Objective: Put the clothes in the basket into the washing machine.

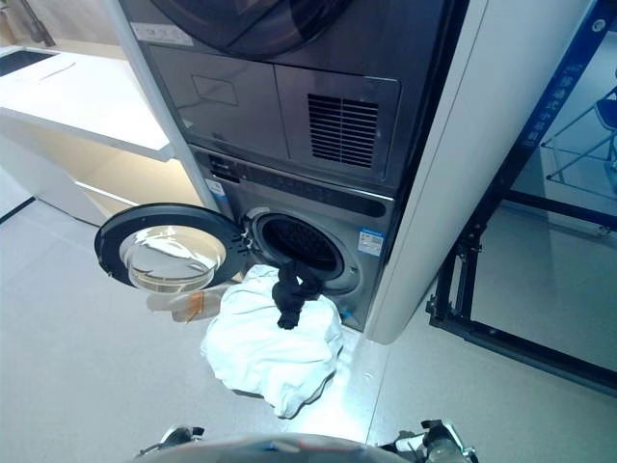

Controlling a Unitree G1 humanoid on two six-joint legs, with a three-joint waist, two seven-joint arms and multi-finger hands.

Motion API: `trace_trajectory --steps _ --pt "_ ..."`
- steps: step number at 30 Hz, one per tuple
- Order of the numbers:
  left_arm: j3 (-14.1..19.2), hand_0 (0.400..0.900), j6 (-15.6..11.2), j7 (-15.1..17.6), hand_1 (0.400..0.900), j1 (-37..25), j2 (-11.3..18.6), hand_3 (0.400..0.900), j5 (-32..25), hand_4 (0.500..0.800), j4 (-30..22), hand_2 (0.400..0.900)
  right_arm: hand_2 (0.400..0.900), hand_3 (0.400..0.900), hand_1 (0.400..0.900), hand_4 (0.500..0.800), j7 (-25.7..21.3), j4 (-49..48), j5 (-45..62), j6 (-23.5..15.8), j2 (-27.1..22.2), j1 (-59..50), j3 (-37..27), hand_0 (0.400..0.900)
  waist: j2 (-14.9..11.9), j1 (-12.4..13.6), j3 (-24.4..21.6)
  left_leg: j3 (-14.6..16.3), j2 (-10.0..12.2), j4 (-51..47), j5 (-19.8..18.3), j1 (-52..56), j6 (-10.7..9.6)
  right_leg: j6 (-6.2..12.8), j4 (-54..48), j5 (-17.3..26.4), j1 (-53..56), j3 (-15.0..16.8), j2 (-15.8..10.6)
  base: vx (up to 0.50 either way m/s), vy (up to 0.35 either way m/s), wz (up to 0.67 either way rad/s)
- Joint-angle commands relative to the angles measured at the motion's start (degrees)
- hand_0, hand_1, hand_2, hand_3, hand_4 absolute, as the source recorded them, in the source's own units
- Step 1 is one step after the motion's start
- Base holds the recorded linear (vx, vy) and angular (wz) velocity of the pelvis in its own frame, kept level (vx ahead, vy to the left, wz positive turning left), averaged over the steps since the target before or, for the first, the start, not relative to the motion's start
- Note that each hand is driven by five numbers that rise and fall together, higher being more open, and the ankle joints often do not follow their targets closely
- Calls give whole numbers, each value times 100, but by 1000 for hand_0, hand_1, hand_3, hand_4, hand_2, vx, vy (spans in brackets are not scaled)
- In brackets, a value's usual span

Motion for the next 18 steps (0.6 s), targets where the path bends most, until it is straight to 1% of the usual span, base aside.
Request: trace_trajectory --steps 1,9,12,13,15,17,18 --pt "87 900 -11 84 900 -440 73 900 255 800 447 900 900 900 900 800 -131 308 -134 30 -196 -390 101 900 -110 79 -34 194 -131 9 -732 244 328 -7 42 -39 -20 -35 66 -3 -8 -3" --pt "-13 900 10 8 900 -463 57 900 440 800 407 900 900 900 900 800 -69 288 -263 40 -178 -381 169 900 -125 96 -55 188 -138 9 -737 249 334 -7 41 -44 -2 -38 66 2 0 2" --pt "-32 900 32 -6 900 -476 52 900 527 800 417 900 900 900 900 800 17 242 -567 -62 -172 -384 231 900 -138 117 -62 174 -148 9 -735 240 334 2 42 -38 -2 -59 55 4 -1 5" --pt "-30 900 40 -5 900 -494 62 900 594 800 419 900 900 900 900 800 60 204 -796 -173 -182 -406 289 900 -149 136 -58 161 -154 9 -726 233 334 5 43 -32 -2 -74 49 -2 -9 6" --pt "-68 900 66 -11 900 -499 88 900 764 800 401 900 900 900 900 800 130 90 -1056 -245 -204 -457 440 900 -167 171 -38 138 -163 9 -718 228 339 10 58 -30 -2 -90 41 -6 -26 6" --pt "-132 900 40 -33 900 -492 112 900 952 800 374 900 900 900 900 800 268 5 -1287 -246 -219 -488 573 900 -179 197 -34 129 -165 9 -711 217 344 10 71 -33 -1 -109 34 7 -40 7" --pt "-180 900 -6 -61 900 -489 140 900 1022 800 346 900 900 900 900 800 295 -27 -1268 -186 -230 -507 664 900 -183 211 -28 121 -168 9 -712 218 351 5 77 -38 7 -115 41 32 -43 10"
